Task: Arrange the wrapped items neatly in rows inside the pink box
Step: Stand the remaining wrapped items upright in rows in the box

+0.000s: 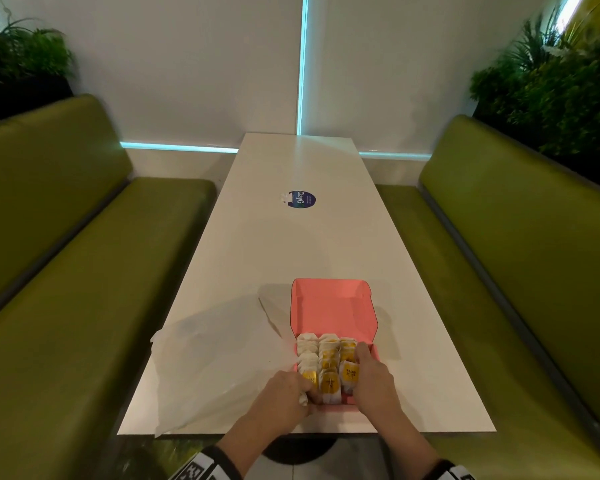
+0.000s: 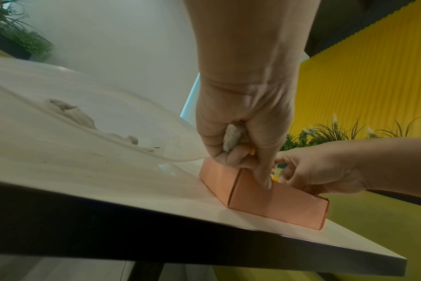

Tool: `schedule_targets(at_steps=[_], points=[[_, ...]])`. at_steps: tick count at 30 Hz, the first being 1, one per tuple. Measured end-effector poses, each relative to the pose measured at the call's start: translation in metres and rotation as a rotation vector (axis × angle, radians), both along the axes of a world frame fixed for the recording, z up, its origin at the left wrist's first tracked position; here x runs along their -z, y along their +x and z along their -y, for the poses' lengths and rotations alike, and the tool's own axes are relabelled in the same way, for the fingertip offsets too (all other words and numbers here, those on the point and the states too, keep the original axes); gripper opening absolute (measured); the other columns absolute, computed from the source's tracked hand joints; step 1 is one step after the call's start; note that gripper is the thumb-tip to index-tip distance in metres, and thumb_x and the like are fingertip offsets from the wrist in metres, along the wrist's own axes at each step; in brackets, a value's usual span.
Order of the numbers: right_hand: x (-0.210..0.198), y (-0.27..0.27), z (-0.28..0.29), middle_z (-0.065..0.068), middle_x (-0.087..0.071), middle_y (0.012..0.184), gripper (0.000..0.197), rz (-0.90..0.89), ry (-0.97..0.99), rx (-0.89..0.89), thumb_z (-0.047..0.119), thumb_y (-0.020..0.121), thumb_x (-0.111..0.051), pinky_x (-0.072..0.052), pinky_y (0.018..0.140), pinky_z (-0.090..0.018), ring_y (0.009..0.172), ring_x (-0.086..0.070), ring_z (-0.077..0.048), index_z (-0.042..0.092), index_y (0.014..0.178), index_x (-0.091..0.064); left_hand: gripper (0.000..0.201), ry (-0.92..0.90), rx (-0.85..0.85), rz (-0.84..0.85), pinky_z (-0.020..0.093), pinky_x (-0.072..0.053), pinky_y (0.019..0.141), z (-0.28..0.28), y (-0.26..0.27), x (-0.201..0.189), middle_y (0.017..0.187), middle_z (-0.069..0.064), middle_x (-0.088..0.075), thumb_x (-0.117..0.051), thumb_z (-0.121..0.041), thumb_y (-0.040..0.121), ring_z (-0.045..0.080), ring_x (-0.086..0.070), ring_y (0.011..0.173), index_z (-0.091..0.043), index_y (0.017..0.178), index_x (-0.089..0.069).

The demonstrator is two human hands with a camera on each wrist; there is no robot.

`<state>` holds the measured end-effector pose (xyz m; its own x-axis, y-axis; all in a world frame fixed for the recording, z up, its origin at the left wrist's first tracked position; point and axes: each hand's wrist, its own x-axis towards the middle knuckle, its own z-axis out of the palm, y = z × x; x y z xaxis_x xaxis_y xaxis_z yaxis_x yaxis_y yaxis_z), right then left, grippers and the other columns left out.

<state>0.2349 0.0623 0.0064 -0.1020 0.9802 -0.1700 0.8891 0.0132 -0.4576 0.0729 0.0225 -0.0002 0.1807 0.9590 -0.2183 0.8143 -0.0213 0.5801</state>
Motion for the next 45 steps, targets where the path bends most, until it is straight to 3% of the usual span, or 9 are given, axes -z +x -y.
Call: schedule_targets(at_steps=[5, 12, 19, 21, 24, 26, 32, 39, 45], points=[[0.002, 0.0, -0.005, -0.004, -0.057, 0.12, 0.031, 0.03, -0.022, -0.003, 0.017, 0.095, -0.041, -0.043, 0.088, -0.023, 0.106, -0.057, -0.019, 0.017, 0.126, -0.048, 0.021, -0.007, 0.005, -0.022, 0.015, -0.042, 0.092, 0.001, 0.001, 0.0, 0.112, -0.005, -0.066, -0.065, -0.026, 0.087, 0.011, -0.059, 0.101, -0.025, 0.107, -0.07], [0.005, -0.008, -0.004, -0.005, -0.048, 0.126, 0.036, 0.042, 0.058, 0.058, 0.025, 0.097, -0.042, -0.047, 0.088, -0.028, 0.104, -0.057, -0.02, 0.015, 0.129, -0.032, 0.021, 0.014, 0.007, -0.019, 0.012, -0.04, 0.091, 0.001, 0.001, -0.001, 0.112, -0.007, -0.066, -0.065, -0.025, 0.087, 0.008, -0.059, 0.101, -0.026, 0.107, -0.07], [0.005, -0.009, -0.001, -0.003, -0.049, 0.13, 0.035, 0.032, 0.072, 0.071, 0.02, 0.098, -0.04, -0.043, 0.095, -0.026, 0.114, -0.053, -0.018, 0.016, 0.132, -0.037, 0.022, 0.019, 0.014, -0.048, 0.014, -0.04, 0.089, 0.001, 0.002, -0.005, 0.113, -0.005, -0.066, -0.061, -0.027, 0.089, 0.012, -0.059, 0.102, -0.025, 0.11, -0.069], [0.0, -0.008, 0.0, 0.0, -0.055, 0.125, 0.028, -0.02, 0.054, 0.031, 0.021, 0.098, -0.04, -0.042, 0.094, -0.021, 0.112, -0.055, -0.017, 0.015, 0.125, -0.046, 0.023, 0.016, 0.011, -0.055, 0.015, -0.041, 0.09, 0.002, 0.002, -0.008, 0.113, -0.004, -0.066, -0.061, -0.029, 0.089, 0.011, -0.059, 0.101, -0.025, 0.11, -0.068], [0.0, -0.008, 0.0, 0.004, -0.059, 0.099, 0.016, -0.057, 0.034, -0.039, 0.019, 0.095, -0.045, -0.036, 0.072, -0.011, 0.095, -0.057, -0.015, 0.017, 0.106, -0.056, 0.021, 0.016, 0.02, -0.031, 0.016, -0.042, 0.092, 0.003, 0.001, -0.01, 0.112, -0.005, -0.067, -0.061, -0.027, 0.089, 0.011, -0.059, 0.101, -0.025, 0.108, -0.07], [0.005, -0.007, 0.001, 0.007, -0.048, 0.081, 0.011, -0.054, 0.019, -0.045, 0.014, 0.091, -0.047, -0.031, 0.061, -0.014, 0.084, -0.048, -0.014, 0.024, 0.085, -0.047, 0.021, 0.022, 0.016, -0.008, 0.016, -0.042, 0.092, 0.003, -0.001, -0.009, 0.112, -0.005, -0.067, -0.062, -0.023, 0.088, 0.011, -0.058, 0.102, -0.024, 0.107, -0.071], [0.002, -0.004, 0.001, 0.015, -0.036, 0.067, 0.039, -0.066, 0.015, -0.076, 0.009, 0.084, -0.055, -0.033, 0.053, -0.011, 0.07, -0.042, -0.012, 0.028, 0.064, -0.028, 0.021, -0.003, 0.027, 0.019, 0.016, -0.043, 0.091, 0.002, -0.003, -0.008, 0.109, -0.007, -0.066, -0.066, -0.021, 0.085, 0.01, -0.057, 0.1, -0.025, 0.106, -0.071], [-0.034, 0.004, -0.003, 0.007, -0.051, 0.084, 0.013, -0.058, 0.069, -0.088, 0.015, 0.084, -0.06, -0.035, 0.064, -0.017, 0.078, -0.05, -0.011, 0.023, 0.086, -0.049, 0.059, 0.008, -0.093, 0.478, -0.002, -0.038, 0.076, 0.0, -0.011, -0.034, 0.101, -0.014, -0.053, -0.081, -0.018, 0.07, 0.0, -0.053, 0.098, -0.032, 0.115, -0.046], [-0.076, -0.003, 0.003, 0.01, -0.048, 0.109, 0.039, -0.425, -0.039, -0.485, 0.014, 0.076, -0.073, -0.043, 0.074, -0.007, 0.092, -0.051, -0.001, 0.046, 0.096, -0.062, 0.098, -0.099, -0.055, 0.778, 0.011, -0.047, 0.083, -0.001, -0.014, -0.053, 0.123, -0.003, -0.042, -0.071, 0.007, 0.069, 0.003, -0.051, 0.111, -0.045, 0.133, -0.018]])
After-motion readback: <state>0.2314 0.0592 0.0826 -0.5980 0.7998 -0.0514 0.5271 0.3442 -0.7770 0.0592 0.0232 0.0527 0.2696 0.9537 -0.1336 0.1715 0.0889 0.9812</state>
